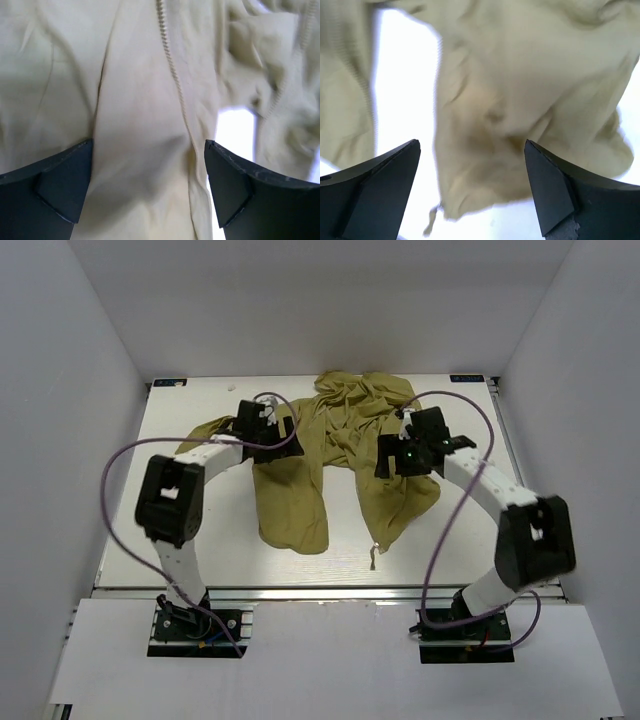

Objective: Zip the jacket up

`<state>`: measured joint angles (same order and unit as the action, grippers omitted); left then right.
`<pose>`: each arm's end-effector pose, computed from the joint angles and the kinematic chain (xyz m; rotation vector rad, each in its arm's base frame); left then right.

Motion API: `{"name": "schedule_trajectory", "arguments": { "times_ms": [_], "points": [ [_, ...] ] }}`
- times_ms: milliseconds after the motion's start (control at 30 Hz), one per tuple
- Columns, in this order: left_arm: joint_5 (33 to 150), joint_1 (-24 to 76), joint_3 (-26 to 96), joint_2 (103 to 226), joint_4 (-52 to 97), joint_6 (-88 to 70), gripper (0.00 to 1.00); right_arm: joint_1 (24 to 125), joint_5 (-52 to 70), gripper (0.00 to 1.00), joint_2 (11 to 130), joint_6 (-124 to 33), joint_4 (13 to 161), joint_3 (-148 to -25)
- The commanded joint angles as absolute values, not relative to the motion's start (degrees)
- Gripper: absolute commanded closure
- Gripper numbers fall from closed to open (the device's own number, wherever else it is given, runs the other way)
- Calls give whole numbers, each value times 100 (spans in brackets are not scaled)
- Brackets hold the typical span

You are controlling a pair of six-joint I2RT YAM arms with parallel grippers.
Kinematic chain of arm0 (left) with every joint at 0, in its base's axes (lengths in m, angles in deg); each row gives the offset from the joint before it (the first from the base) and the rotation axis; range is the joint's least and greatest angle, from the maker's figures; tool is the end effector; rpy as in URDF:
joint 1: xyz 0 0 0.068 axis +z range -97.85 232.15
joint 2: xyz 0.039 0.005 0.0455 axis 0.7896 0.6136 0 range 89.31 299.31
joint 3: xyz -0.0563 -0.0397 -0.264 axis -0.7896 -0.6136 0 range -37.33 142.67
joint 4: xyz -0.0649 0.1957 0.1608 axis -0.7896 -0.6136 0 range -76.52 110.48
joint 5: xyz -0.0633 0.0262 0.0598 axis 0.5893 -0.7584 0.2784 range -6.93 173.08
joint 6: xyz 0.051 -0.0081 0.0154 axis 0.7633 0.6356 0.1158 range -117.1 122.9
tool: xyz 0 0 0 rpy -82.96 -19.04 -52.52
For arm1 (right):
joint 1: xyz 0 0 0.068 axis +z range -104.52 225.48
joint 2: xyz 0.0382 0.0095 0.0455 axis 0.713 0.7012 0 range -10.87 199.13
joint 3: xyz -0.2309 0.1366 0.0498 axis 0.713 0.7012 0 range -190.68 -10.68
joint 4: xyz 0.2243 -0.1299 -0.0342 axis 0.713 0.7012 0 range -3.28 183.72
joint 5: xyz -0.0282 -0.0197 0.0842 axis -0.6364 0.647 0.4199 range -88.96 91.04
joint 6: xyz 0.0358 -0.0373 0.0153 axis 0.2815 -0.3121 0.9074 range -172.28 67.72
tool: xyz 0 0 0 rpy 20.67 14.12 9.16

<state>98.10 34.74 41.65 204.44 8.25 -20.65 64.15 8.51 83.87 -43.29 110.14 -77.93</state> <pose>0.4145 -0.1397 0.1755 -0.0086 2.4788 -0.6352 0.3356 0.1183 0.2320 -0.2671 2.4708 0.3683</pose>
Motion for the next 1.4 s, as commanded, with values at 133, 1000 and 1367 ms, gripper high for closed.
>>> {"name": "schedule_trajectory", "arguments": {
  "times_ms": [133, 1000, 1367],
  "points": [
    [9881, 3396, 2000, 17505, 853, -2759, 2, 6841, 1315, 11, 6413, -4060, 11072, -5836],
    [9828, 3273, 73, 14961, 307, -3076, 2, 9003, 1274, 11, 8001, -3013, 10078, -6007],
    [10083, 3273, 73, 15347, 553, -3024, 2, 9048, -729, 11, 6656, -2603, 11026, -6131]
  ]
}}
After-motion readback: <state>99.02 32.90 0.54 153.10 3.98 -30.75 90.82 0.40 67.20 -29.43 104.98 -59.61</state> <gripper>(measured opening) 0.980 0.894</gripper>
